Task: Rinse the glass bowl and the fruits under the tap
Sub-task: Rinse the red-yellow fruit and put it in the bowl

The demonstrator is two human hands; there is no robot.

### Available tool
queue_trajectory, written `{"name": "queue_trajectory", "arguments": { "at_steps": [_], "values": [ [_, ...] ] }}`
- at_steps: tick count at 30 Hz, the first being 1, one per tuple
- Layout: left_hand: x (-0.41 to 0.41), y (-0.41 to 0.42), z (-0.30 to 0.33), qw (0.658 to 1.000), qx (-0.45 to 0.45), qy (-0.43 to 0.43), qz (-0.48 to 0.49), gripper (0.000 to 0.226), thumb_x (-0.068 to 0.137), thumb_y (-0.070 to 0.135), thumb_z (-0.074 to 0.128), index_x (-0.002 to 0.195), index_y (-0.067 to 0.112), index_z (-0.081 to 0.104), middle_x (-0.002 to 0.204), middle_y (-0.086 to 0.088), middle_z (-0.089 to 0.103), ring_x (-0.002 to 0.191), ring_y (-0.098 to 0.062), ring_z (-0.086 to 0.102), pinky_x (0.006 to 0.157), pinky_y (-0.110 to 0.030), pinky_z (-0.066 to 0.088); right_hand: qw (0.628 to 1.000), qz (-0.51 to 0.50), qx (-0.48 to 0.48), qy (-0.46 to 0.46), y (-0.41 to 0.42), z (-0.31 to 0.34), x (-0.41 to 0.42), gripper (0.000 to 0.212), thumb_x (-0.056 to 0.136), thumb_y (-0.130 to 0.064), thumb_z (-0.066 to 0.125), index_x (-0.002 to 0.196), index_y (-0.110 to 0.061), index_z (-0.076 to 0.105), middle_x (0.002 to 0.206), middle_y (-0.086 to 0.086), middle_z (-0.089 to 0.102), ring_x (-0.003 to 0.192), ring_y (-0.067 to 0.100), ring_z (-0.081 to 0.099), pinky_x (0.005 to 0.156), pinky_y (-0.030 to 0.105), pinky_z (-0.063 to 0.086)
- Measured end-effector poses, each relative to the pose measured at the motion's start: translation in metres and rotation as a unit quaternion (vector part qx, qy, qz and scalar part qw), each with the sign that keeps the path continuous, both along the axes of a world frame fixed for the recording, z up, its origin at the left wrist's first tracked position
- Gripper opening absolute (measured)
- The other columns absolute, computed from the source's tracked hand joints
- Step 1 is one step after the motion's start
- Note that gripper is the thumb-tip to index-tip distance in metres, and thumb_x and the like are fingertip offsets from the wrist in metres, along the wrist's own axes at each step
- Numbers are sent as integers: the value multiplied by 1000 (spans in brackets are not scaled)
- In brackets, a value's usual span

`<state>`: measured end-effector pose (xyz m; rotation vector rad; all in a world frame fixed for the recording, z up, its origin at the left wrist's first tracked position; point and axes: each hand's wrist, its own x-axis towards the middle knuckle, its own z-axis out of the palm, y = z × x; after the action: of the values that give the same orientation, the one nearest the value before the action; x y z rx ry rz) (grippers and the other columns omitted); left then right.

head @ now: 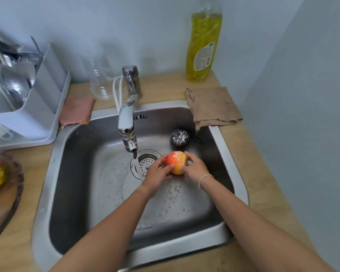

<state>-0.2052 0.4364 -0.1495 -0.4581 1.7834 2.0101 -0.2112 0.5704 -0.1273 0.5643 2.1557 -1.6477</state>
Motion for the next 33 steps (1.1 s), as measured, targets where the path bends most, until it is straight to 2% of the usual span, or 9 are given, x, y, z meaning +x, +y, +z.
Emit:
{"name": "queue_trajectory", "arguments": {
  "at_steps": [2,5,7,11,15,20,24,27,33],
  "values": [
    [7,-12,2,1000,-3,-2,4,52,88,7,58,137,18,42,134,-6,46,118,-27,54,83,-31,56,1000,8,-3,7,-8,1,8,65,77,7,59,136,-17,43,135,9,50,105,20,53,70,22,47],
    [19,-33,7,1000,15,-9,18,45,87,4,58,128,19,48,131,-7,49,117,-27,55,92,-40,52,1000,18,-7,17,-24,4,20,57,75,5,62,124,-21,53,128,7,54,109,23,55,87,37,50],
    [28,-49,12,1000,22,-8,11,41,87,3,57,124,19,50,129,-7,52,114,-26,56,95,-43,51,999,30,-17,27,-37,7,28,51,74,5,63,117,-20,54,124,6,54,107,22,54,92,39,48],
    [46,-81,27,1000,27,14,5,43,89,6,56,130,18,47,124,-6,55,108,-24,61,81,-32,57,996,59,-38,48,-62,14,41,49,74,1,65,116,-21,53,121,4,54,112,27,55,95,43,49],
    [56,-103,35,998,45,10,34,43,89,12,58,130,17,48,126,-10,56,98,-21,63,76,-29,55,992,59,-105,45,-78,21,50,40,82,-6,63,117,-20,51,109,2,51,102,22,55,85,41,52],
    [63,-115,40,999,28,-8,42,36,89,29,58,123,18,53,118,-11,58,96,-25,64,79,-32,56,989,53,-139,21,-91,24,58,25,89,-24,58,112,-26,50,106,2,52,100,28,60,78,38,56],
    [67,-118,42,999,9,-18,46,37,88,36,58,120,18,53,115,-10,57,96,-31,65,80,-33,57,988,43,-151,7,-97,25,62,24,90,-31,55,111,-22,48,94,0,54,75,24,63,69,34,58],
    [71,-118,42,999,2,-22,44,40,88,38,58,120,16,52,115,-9,56,95,-32,65,81,-35,57,987,38,-155,1,-98,26,65,25,91,-31,55,111,-18,49,91,1,54,68,22,62,68,34,57],
    [72,-117,46,995,77,-19,59,28,89,10,54,116,18,52,113,-11,55,96,-31,61,83,-37,53,977,51,-207,11,-92,31,65,34,87,-2,56,116,-19,50,120,8,50,102,28,57,74,32,54]
  ]
}}
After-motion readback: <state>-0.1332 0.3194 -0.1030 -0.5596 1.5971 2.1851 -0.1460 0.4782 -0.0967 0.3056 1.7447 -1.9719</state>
